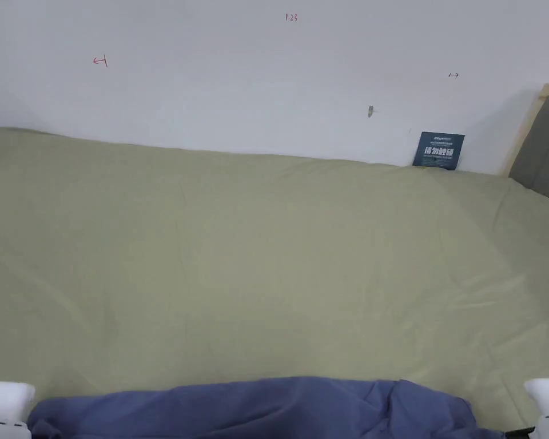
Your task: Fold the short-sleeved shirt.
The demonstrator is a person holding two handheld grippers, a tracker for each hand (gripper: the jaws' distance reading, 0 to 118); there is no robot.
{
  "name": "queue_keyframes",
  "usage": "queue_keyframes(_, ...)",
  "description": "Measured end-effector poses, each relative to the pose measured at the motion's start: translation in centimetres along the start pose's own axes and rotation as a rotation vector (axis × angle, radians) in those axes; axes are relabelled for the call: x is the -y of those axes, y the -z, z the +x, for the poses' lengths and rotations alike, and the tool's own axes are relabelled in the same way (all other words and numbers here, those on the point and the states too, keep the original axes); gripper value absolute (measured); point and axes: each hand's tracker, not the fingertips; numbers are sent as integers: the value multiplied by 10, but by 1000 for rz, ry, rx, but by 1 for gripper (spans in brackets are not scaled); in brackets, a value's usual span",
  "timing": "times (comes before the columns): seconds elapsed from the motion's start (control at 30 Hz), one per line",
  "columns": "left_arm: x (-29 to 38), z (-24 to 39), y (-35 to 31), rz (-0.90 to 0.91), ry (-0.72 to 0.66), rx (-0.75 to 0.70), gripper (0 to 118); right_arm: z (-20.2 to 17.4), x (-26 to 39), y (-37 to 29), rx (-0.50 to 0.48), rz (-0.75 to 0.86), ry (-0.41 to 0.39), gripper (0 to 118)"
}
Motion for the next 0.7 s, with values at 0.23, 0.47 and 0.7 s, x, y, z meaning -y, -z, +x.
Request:
queue_keyframes(0.23,-26,16,-98,268,-24,102,98,-44,-23,-95,-46,282,-4,65)
queue_keyframes(0.47,-42,138,-98,384,31,62,98,-141,-33,-58,3,428,14,64)
queue_keyframes(0.7,8,204,-46,428,-76,-67,0,-213,17,9,192,472,-54,0)
